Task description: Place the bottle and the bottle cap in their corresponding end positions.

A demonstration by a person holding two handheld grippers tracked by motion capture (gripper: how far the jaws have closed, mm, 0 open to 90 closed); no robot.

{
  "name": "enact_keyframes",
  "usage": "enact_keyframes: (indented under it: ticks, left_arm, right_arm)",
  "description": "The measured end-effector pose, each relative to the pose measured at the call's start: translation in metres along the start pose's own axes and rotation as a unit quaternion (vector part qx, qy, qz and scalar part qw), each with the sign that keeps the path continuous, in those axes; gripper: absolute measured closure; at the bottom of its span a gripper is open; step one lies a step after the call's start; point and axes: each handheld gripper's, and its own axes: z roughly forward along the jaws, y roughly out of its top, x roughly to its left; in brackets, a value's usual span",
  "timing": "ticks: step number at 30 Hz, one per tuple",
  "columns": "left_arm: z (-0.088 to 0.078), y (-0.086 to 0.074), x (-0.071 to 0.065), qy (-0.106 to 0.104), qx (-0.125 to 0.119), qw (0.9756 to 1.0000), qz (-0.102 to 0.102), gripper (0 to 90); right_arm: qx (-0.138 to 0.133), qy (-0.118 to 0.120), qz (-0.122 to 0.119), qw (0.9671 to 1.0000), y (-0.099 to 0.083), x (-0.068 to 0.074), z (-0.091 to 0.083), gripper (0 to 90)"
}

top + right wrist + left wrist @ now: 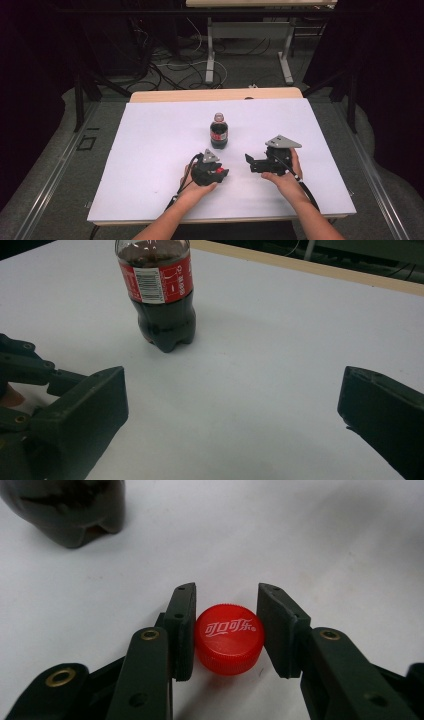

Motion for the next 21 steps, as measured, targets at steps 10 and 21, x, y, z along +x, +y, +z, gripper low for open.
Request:
enact_keyframes:
  ticks: [10,21]
  left_arm:
    - [-0.002,-0.001,0.000,-0.003,-0.006,1.0000,-0.001,52.7]
    - [-0.049,0.004,0.026,0.019,-0.051,0.9980,-0.034,32.7]
  right_arm:
    - [-0.013,0.005,0.013,0.9998,-0.003,-0.003,-0.005,0.0]
    - [-0.009,0.002,0.012,0.9999,-0.005,-0.004,-0.007,0.0]
